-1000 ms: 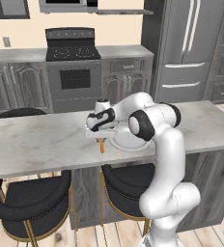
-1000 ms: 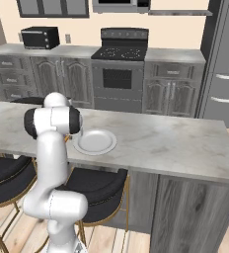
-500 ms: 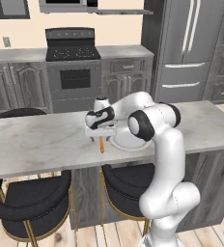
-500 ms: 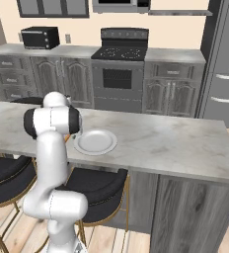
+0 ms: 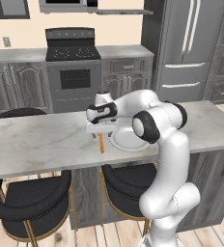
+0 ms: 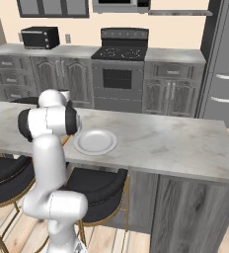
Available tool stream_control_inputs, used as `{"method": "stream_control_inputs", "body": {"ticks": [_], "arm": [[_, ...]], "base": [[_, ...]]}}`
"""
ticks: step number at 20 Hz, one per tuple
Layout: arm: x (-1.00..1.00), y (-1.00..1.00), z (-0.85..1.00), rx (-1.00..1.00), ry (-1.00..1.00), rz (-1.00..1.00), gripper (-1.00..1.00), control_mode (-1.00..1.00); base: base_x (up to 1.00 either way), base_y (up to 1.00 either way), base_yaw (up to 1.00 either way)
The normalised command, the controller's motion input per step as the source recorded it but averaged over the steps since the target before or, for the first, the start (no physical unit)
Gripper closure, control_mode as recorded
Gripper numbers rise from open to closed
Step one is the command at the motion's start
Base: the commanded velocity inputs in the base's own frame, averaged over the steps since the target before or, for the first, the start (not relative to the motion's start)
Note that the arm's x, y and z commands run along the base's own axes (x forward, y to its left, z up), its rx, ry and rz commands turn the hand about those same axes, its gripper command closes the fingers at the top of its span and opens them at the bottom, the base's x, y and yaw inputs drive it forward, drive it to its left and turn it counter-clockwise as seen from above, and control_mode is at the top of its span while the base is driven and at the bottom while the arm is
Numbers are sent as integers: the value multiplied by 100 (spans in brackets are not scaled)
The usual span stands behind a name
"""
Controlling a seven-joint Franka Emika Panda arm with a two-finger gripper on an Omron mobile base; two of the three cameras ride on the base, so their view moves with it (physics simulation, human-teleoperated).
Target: Take the fork and place it on the left side of the plate. Then take the spoon and place it on the right side of the plate. Make sure they're directly next to the plate.
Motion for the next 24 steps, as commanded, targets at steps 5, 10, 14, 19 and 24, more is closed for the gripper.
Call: {"method": "stream_control_inputs", "body": {"ticks": [5, 10, 14, 19, 24], "arm": [[-51, -12, 30, 0, 0, 0, -100, -100], [-66, -22, 17, 0, -8, 0, -100, -100], [-70, -33, 16, 0, -5, 0, -100, -100], [-74, -39, 20, 0, 0, 0, -100, -100], [-74, -39, 29, 0, 0, 0, -100, -100]], "base": [[0, 0, 0], [0, 0, 0], [0, 0, 0], [0, 0, 0], [0, 0, 0]]}}
